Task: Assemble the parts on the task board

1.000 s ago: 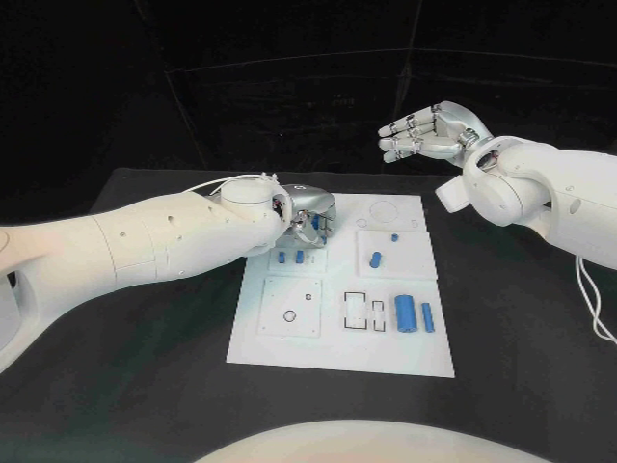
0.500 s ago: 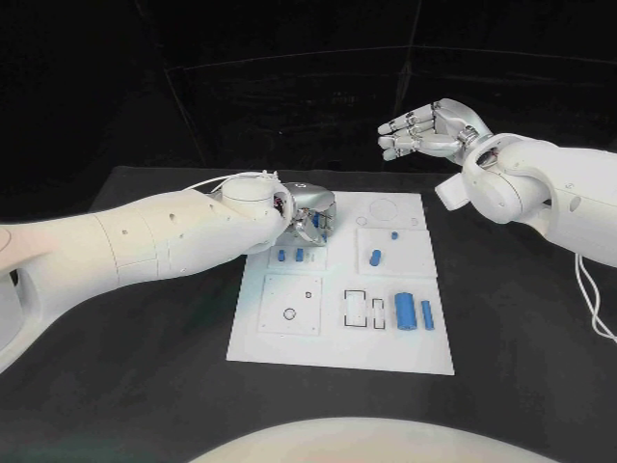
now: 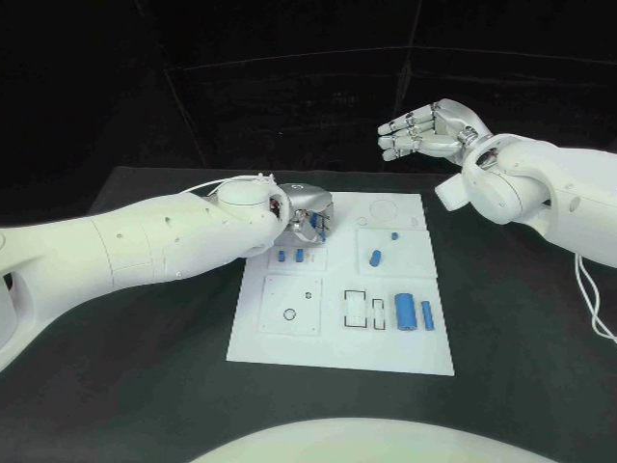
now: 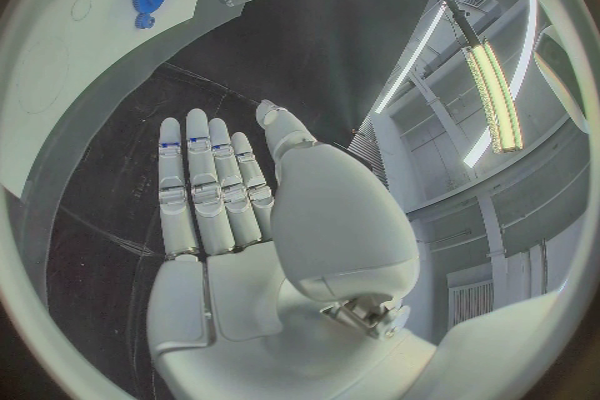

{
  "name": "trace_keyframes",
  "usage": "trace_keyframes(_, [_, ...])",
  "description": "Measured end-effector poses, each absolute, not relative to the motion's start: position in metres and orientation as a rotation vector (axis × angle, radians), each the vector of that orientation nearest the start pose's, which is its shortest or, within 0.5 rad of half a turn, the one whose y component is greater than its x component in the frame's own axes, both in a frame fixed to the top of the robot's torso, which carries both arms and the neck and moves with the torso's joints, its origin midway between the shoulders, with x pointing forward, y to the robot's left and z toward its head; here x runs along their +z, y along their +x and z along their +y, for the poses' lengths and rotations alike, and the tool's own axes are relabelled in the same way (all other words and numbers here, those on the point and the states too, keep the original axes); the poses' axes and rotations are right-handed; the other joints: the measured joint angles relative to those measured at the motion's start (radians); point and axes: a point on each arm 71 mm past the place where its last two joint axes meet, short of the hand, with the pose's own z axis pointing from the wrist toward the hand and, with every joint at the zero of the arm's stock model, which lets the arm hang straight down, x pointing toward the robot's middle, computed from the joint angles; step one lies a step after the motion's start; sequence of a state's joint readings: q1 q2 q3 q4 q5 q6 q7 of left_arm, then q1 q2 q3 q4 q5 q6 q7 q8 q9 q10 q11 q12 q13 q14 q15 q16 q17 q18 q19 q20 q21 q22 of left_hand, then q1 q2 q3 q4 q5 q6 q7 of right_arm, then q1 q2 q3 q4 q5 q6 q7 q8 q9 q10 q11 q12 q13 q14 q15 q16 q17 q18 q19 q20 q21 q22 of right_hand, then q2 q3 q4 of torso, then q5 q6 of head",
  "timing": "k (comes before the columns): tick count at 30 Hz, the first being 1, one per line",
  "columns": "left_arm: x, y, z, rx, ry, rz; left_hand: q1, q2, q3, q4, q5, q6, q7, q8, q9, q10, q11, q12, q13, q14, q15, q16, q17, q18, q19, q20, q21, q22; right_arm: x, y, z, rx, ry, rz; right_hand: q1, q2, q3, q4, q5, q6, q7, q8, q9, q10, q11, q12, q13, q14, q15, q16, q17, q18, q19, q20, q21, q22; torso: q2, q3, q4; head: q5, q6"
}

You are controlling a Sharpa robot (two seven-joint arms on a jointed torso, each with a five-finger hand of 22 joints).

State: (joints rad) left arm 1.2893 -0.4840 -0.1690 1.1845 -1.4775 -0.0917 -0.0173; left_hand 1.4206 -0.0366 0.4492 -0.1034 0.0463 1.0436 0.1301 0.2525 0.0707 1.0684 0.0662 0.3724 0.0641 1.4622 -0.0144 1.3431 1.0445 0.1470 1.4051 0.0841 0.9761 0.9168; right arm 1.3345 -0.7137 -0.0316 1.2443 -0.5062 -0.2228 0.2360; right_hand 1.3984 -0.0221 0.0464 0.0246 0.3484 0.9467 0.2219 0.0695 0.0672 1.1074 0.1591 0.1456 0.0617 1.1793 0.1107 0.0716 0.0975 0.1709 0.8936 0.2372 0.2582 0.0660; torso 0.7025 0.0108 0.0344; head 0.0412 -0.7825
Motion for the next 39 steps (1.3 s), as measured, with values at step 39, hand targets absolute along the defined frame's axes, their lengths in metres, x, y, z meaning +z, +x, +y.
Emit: trace_keyframes(39, [-0.189, 0.523, 0.171, -0.658, 0.318, 1.824, -0.016, -0.018, 0.031, -0.01, -0.004, 0.003, 0.004, -0.016, -0.003, 0.003, 0.004, -0.021, 0.0, 0.0, 0.0, 0.0, -0.009, 0.0, 0.0, 0.0, 0.019, 0.026, -0.124, 0.556, -0.221, 1.239, 0.568, 1.534, -0.011, 0.011, 0.0, 0.0, 0.0, 0.0, 0.0, 0.0, 0.0, 0.0, 0.0, 0.0, 0.0, 0.0, 0.0, 0.0, -0.001, 0.0, 0.0, 0.0, -0.006, 0.0, 0.0, -0.0007, -0.0007, 0.008, 0.006])
